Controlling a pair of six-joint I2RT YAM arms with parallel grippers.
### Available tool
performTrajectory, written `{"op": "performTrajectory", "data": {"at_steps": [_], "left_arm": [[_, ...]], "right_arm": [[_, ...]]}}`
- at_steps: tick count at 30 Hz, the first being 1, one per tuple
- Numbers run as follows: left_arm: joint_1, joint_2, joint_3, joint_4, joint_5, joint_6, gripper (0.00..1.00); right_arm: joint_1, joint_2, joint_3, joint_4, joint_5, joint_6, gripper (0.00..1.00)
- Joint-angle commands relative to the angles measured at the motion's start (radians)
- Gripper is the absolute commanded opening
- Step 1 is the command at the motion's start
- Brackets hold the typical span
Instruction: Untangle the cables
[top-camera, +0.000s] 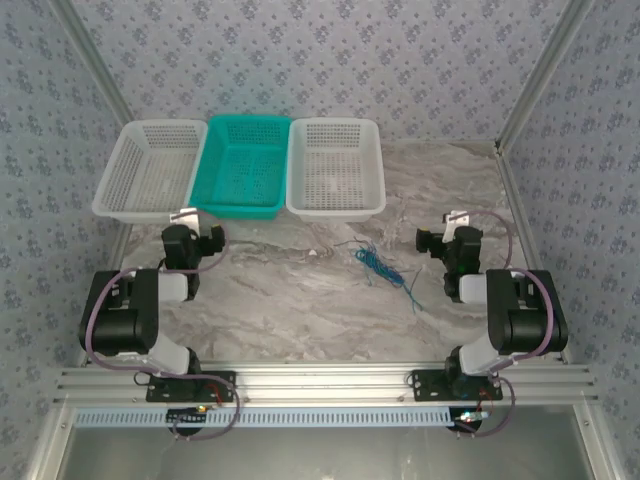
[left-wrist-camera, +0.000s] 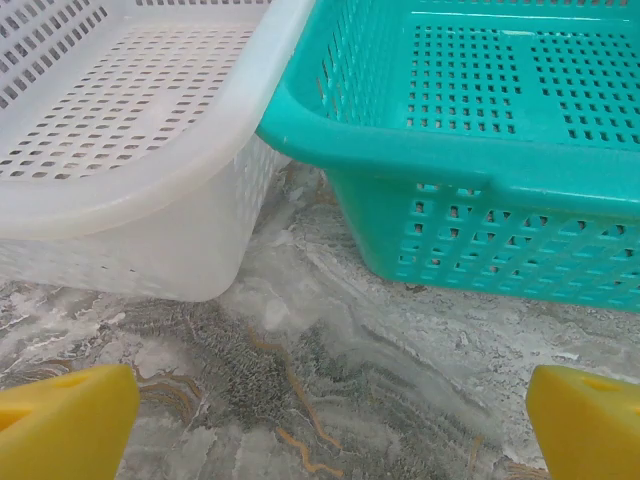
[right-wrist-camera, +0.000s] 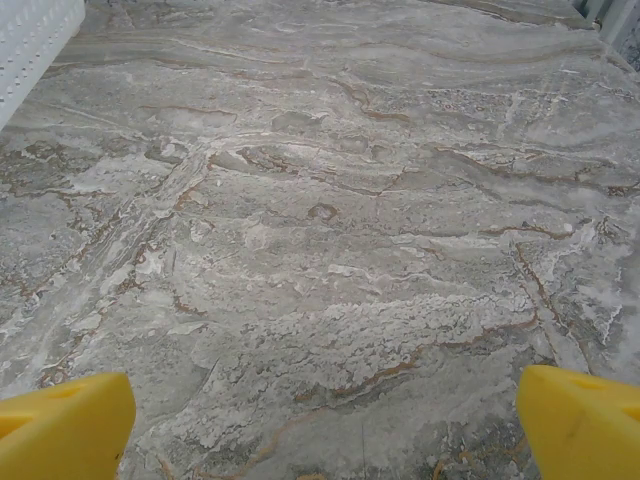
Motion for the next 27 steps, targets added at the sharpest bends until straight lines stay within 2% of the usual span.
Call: {"op": "performTrajectory", "data": {"at_steps": [1,19,20,22,24,25,27], "left_arm": [[-0.001,0.006,0.002,0.027,0.020,-0.003,0.99],[-0.001,0.006,0.001,0.027,0.021,-0.003,0.99],[0.001,0.005,-0.001,0.030,0.025,-0.001,0.99],[-0.005,-0.010,0.001,0.014,0.066,0.023,0.99],[-0.028,-0.054,-0.018,0.016,0.038,0.040,0.99],[-0.034,-0.074,-0.041,0.041,0.015,0.038,0.99],[-0.046,-0.137,-0.082,0.058,-0.029,0.032,0.99]], "right_arm": [[-0.003,-0.001,0.025,-0.009,-0.003,-0.011,1.00],[-0.006,-0.005,0.018,0.000,-0.007,-0.010,1.00],[0.004,-0.031,0.031,-0.039,0.025,-0.008,1.00],[0.037,-0.138,0.099,-0.259,0.156,0.014,1.00],[0.060,-0.265,0.159,-0.466,0.323,0.120,1.00],[0.068,-0.321,0.167,-0.525,0.357,0.174,1.00],[0.072,-0.444,0.204,-0.693,0.351,0.295,1.00]]}}
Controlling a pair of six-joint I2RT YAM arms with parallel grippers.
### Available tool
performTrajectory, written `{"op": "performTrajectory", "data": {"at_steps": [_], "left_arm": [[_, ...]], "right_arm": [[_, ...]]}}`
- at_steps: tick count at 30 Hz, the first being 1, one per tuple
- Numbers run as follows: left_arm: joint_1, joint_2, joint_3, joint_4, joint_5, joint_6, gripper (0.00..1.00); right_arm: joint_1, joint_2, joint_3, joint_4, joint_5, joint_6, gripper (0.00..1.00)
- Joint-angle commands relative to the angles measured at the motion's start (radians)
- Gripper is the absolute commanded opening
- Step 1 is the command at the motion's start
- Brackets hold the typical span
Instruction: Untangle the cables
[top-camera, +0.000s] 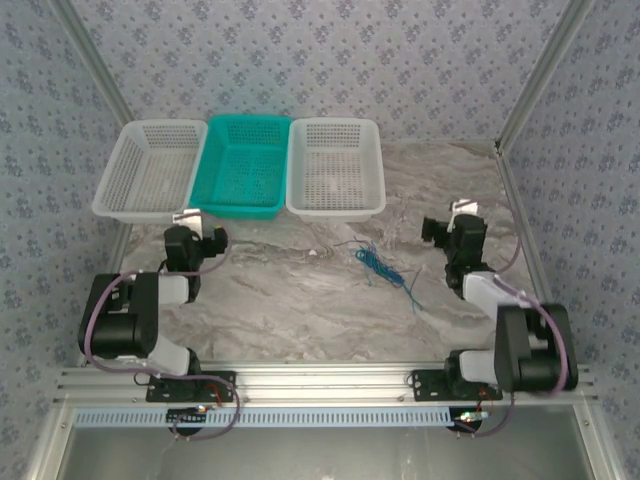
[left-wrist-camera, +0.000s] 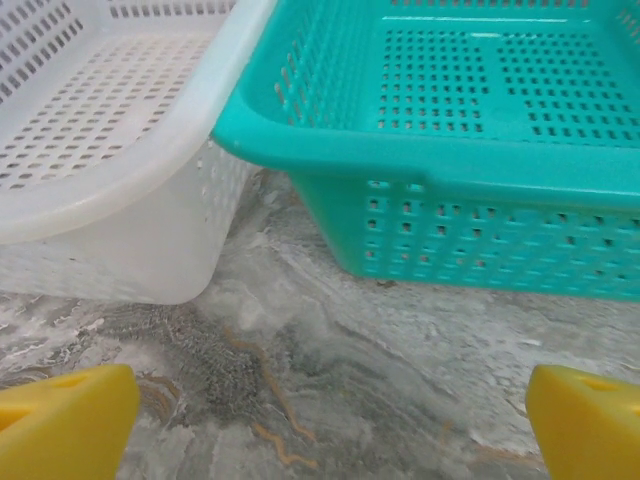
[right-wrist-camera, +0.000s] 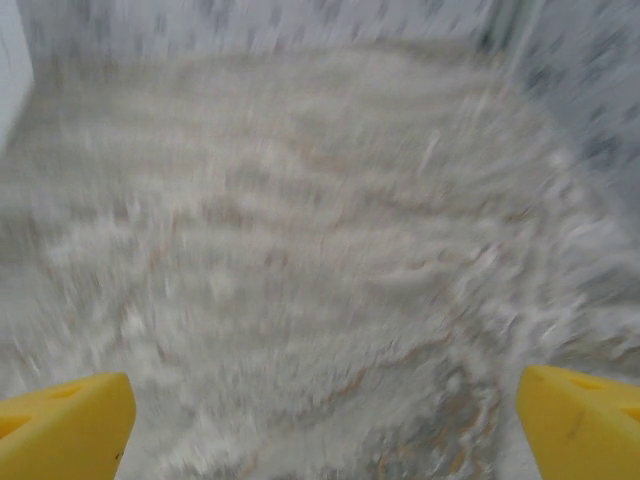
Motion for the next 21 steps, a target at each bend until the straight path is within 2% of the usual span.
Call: {"op": "performTrajectory", "data": {"at_steps": [1,3,5,10,14,17,20,21], "left_arm": [[-0.029,-0.123,-0.038,0.002,-0.077,0.010,0.99],[-0.045,-0.239,0.010,-0.200,-0.107,-0.037,0.99],[-0.054,-0.338,0.034,-0.317,-0.082,-0.073,0.99],[-0.093,-0.534,0.097,-0.495,0.030,-0.218,0.99],[-0.206,-0.570,0.175,-0.619,0.090,-0.382,0.99],[-0.300,-0.518,0.263,-0.747,0.159,-0.476,0.99],[-0.407,-0.460,0.326,-0.800,0.183,-0.483,0.99],[-0.438,-0.448,0.336,-0.801,0.181,-0.487,0.99]], "right_arm": [[0.006,-0.174,0.111,-0.386,0.114,0.252,1.00],[0.004,-0.203,0.194,-0.573,0.003,0.338,1.00],[0.022,-0.181,0.252,-0.687,-0.132,0.354,1.00],[0.163,-0.015,0.330,-0.793,-0.382,0.322,1.00],[0.308,0.157,0.364,-0.798,-0.335,0.267,1.00],[0.362,0.270,0.383,-0.788,-0.321,0.230,0.99],[0.403,0.343,0.391,-0.793,-0.278,0.195,0.88],[0.413,0.361,0.390,-0.793,-0.263,0.184,0.79]]}}
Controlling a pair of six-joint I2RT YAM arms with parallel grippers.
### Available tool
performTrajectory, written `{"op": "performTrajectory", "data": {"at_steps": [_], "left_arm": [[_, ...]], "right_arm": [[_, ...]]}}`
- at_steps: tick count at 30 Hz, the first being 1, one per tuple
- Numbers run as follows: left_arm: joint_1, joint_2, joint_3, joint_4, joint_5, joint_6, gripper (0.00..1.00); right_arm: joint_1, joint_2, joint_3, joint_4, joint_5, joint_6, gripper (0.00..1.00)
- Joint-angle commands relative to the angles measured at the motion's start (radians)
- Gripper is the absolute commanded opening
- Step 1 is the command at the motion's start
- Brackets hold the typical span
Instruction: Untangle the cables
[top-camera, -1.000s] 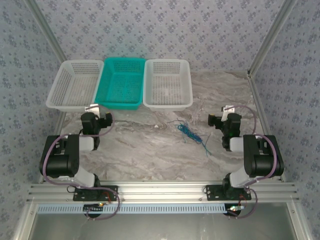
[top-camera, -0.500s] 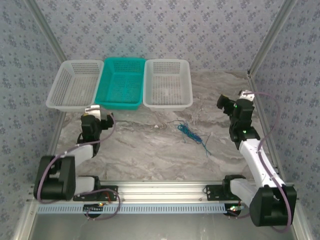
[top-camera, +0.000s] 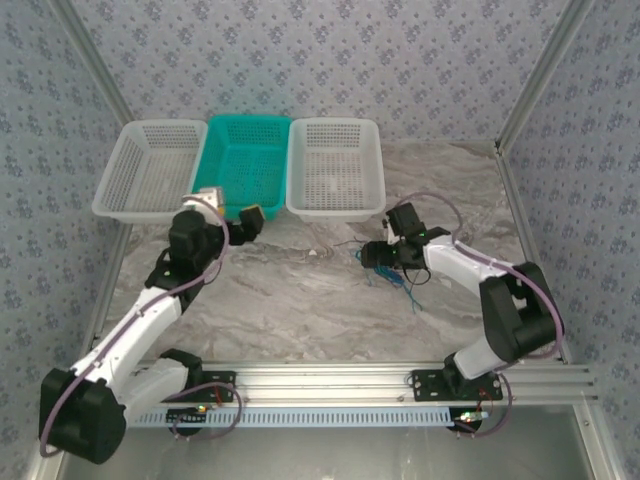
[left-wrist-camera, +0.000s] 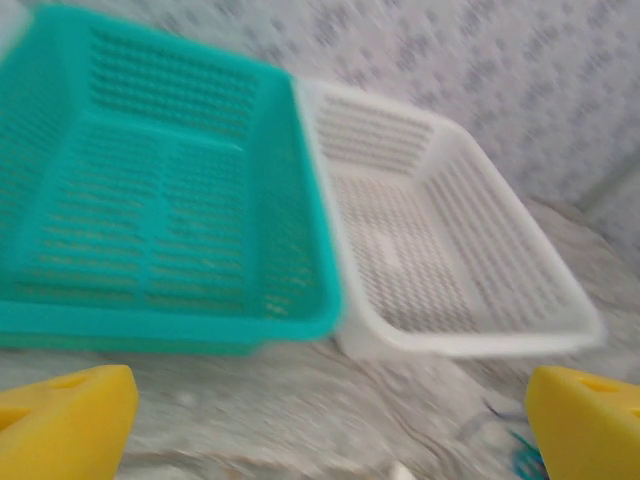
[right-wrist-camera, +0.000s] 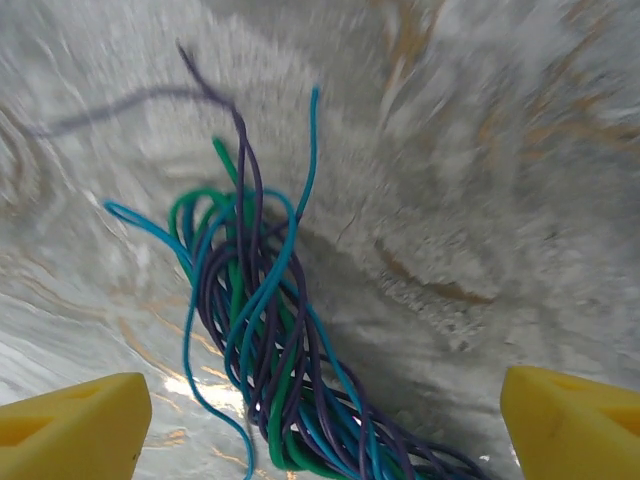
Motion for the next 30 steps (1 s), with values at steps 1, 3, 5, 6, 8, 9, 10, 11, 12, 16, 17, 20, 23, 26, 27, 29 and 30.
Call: {"op": "performTrajectory", "data": {"at_steps": [1,3,5,6,8,9,10,11,12,16,17,20,23,26,27,29,30], "left_arm": [[-0.095,0.044,0.058,-0.121,0.062,-0.083,1.00],[-0.122,0.068,0.070,-0.117,0.065,-0.124,0.99],[-0.133,0.095,0.084,-0.116,0.086,-0.152,0.99],[-0.136,0.112,0.106,-0.138,0.090,-0.152,0.99],[-0.134,0.147,0.168,-0.227,0.078,-0.147,0.99],[-0.134,0.166,0.208,-0.277,0.073,-0.142,1.00],[-0.133,0.185,0.238,-0.316,0.074,-0.138,0.99],[-0.133,0.204,0.275,-0.354,0.078,-0.138,0.99],[-0.131,0.221,0.308,-0.387,0.083,-0.142,0.99],[-0.128,0.263,0.385,-0.416,0.195,-0.180,0.99],[-0.128,0.266,0.383,-0.393,0.219,-0.208,0.99],[-0.127,0.273,0.378,-0.339,0.258,-0.303,0.93],[-0.125,0.295,0.394,-0.325,0.293,-0.339,0.91],[-0.124,0.321,0.393,-0.269,0.365,-0.375,0.89],[-0.124,0.331,0.388,-0.237,0.399,-0.391,0.89],[-0.124,0.355,0.374,-0.154,0.469,-0.453,0.88],[-0.124,0.369,0.368,-0.116,0.495,-0.491,0.88]], "right_arm": [[0.033,0.046,0.037,-0.042,0.055,-0.047,0.71],[0.045,0.067,0.036,-0.041,0.079,-0.060,0.50],[0.057,0.076,0.033,-0.034,0.075,-0.084,0.33],[0.065,0.075,0.031,-0.030,0.067,-0.100,0.23],[0.082,0.067,0.026,-0.026,0.043,-0.123,0.05],[0.090,0.060,0.022,-0.025,0.036,-0.130,0.00],[0.096,0.049,0.022,-0.030,0.027,-0.133,0.00],[0.101,0.035,0.021,-0.036,0.007,-0.139,0.00],[0.104,0.020,0.019,-0.040,-0.024,-0.146,0.00],[0.118,-0.101,-0.014,-0.036,-0.184,-0.181,0.00],[0.122,-0.137,-0.025,-0.022,-0.222,-0.179,0.00],[0.135,-0.226,-0.033,0.006,-0.290,-0.159,0.00],[0.146,-0.296,-0.020,0.036,-0.334,-0.148,0.00],[0.150,-0.337,-0.012,0.080,-0.395,-0.145,0.00],[0.151,-0.346,-0.012,0.094,-0.418,-0.143,0.00],[0.152,-0.364,-0.011,0.114,-0.447,-0.139,0.00],[0.153,-0.373,-0.010,0.122,-0.448,-0.133,0.00]]}}
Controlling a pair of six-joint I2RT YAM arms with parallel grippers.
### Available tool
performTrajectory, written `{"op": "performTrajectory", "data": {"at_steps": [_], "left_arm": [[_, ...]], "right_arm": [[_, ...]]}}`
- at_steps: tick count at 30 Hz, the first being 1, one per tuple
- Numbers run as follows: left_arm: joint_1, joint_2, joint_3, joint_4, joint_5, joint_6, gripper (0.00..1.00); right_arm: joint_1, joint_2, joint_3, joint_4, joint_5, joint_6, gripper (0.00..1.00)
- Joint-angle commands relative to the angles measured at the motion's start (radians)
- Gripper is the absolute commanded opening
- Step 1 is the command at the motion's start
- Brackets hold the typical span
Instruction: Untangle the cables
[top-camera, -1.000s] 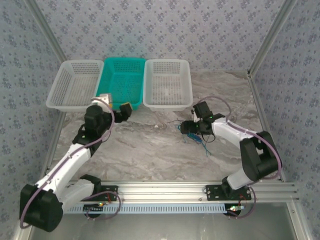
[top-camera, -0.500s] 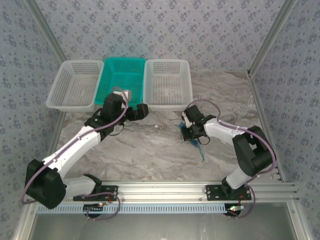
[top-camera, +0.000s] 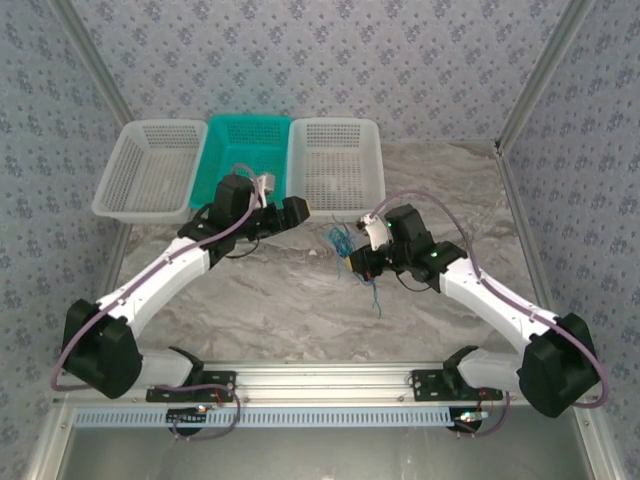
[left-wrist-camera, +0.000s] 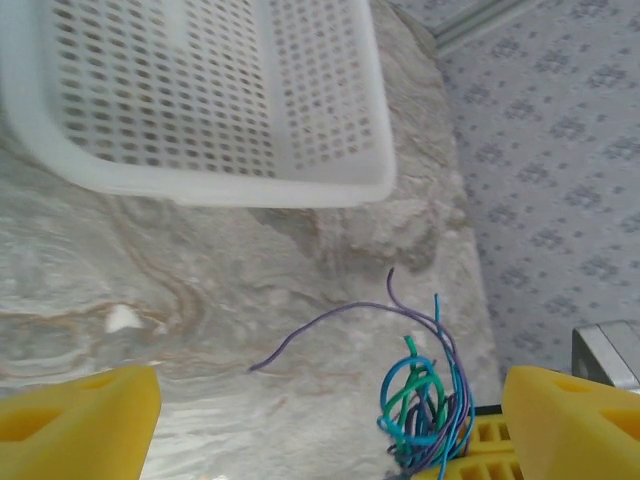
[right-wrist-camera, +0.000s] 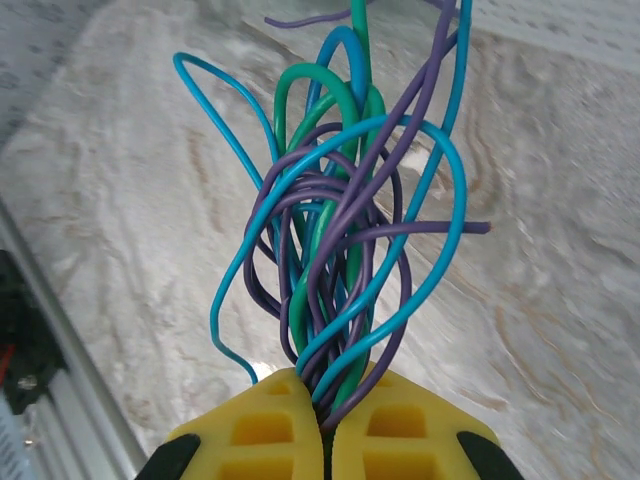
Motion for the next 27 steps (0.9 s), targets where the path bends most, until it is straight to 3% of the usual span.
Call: {"op": "performTrajectory", "data": {"at_steps": [1,5,13,17,25,27], "left_arm": [[0.006,0.037,-0.001,0.172,0.151,-0.140,0.87],[0.004,0.090,-0.026,0.260,0.168,-0.218,0.87],[0.004,0.146,-0.040,0.404,0.206,-0.307,0.86],[0.005,0.148,-0.031,0.464,0.203,-0.342,0.66],[0.012,0.131,-0.035,0.456,0.151,-0.320,0.05],[0.014,0.124,-0.037,0.470,0.154,-0.317,0.00]], "right_arm": [[0.008,-0.041,0.019,0.057,-0.078,0.017,0.00],[0.006,-0.063,0.002,0.117,-0.026,0.050,0.00],[0.011,-0.076,-0.017,0.245,-0.058,0.114,0.00],[0.012,-0.068,-0.015,0.252,-0.082,0.112,0.00],[0.017,-0.066,-0.026,0.249,-0.087,0.129,0.00],[0.022,-0.068,-0.032,0.247,-0.083,0.137,0.00]]}}
